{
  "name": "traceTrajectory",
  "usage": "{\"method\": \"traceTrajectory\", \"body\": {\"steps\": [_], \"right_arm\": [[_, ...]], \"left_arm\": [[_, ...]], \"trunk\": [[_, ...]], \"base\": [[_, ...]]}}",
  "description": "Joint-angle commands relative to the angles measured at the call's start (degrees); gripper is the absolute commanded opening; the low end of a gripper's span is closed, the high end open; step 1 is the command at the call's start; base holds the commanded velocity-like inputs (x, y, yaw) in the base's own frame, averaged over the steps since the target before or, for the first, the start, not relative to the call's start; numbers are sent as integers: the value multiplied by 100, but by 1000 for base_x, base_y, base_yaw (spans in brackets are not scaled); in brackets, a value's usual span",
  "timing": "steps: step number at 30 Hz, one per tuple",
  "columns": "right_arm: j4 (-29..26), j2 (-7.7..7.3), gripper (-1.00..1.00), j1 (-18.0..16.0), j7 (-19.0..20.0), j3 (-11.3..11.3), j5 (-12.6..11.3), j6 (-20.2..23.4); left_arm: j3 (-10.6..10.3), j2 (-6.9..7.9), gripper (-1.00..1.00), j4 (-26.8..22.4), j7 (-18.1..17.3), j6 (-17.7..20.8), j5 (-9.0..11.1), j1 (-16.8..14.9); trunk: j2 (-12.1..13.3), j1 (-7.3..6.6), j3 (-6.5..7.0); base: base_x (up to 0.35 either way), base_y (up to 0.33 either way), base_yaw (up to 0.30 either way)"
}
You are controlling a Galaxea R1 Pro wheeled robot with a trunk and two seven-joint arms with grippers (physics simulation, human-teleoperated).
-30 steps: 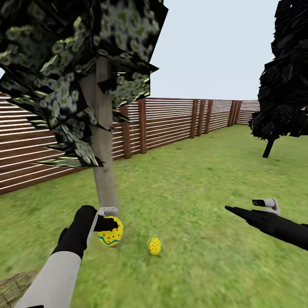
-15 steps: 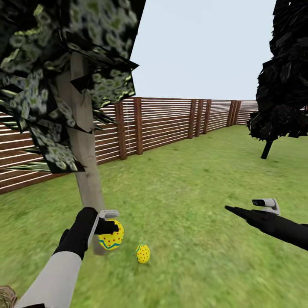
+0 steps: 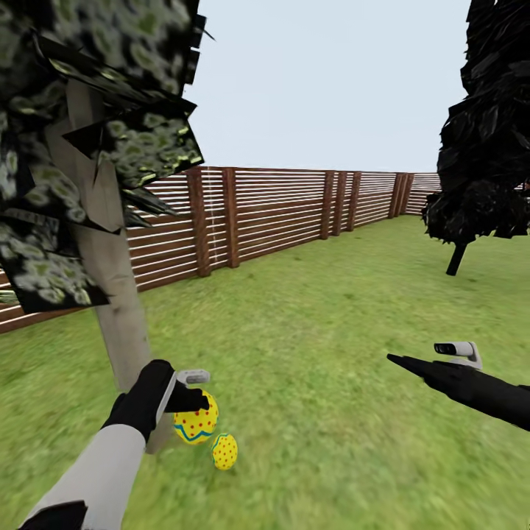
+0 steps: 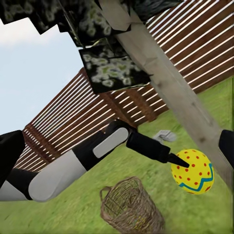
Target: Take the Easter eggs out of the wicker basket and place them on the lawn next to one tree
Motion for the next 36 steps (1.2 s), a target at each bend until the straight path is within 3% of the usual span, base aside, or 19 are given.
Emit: {"method": "traceTrajectory", "body": {"steps": [1,10,30,36], "right_arm": [[3,-1,100,-3,15,-3,-1,26],[-64,-9,100,-3,85,-51,-55,26],[-59,-11,100,-3,83,-55,-23,26],[-59,-10,100,-3,79,-55,-30,26]], "left_arm": [[35,-9,-100,19,-45,21,-61,-12],[35,-1,-100,67,-39,21,-70,-22],[75,46,-100,67,18,21,-86,-14],[91,46,-100,66,382,21,-75,-14]], "trunk": [[-3,2,-7],[-3,2,-44],[-3,2,-227],[-123,67,-336]], "base": [[195,-276,0],[144,-198,0],[5,-10,0],[0,0,0]]}}
